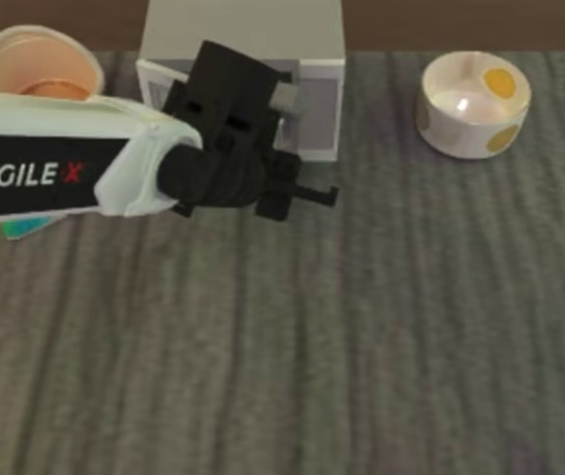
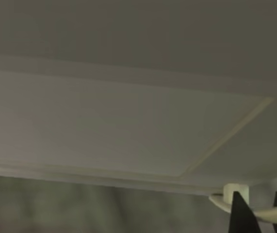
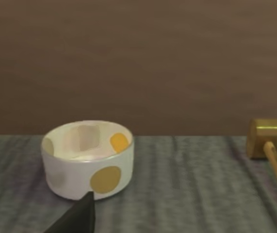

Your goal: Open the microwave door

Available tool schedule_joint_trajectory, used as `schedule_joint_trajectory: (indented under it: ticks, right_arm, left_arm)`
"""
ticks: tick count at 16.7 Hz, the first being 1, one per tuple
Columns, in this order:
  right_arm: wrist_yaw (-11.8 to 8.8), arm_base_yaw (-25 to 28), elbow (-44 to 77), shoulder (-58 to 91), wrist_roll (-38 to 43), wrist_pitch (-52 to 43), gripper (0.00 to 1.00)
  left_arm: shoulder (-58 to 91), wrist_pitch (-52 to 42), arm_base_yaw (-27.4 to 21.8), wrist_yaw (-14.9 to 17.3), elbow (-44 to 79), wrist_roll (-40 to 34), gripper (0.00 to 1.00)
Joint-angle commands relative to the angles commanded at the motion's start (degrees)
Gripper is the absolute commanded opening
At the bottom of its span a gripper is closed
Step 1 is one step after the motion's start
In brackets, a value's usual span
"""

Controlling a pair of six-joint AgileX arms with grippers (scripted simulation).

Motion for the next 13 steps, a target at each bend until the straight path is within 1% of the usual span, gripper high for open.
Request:
schedule_joint_trajectory:
  ticks: [7, 9, 13]
  right_arm:
    - [0.0, 0.0, 0.0, 0.0, 0.0, 0.0, 1.00]
    - [0.0, 0.0, 0.0, 0.0, 0.0, 0.0, 1.00]
    - [0.0, 0.0, 0.0, 0.0, 0.0, 0.0, 1.00]
  left_arm:
    - [0.0, 0.0, 0.0, 0.0, 0.0, 0.0, 0.00]
    - [0.0, 0.0, -0.4, 0.6, 0.0, -0.2, 0.00]
    - [-1.1, 0.6, 0.5, 1.8, -1.3, 1.7, 0.00]
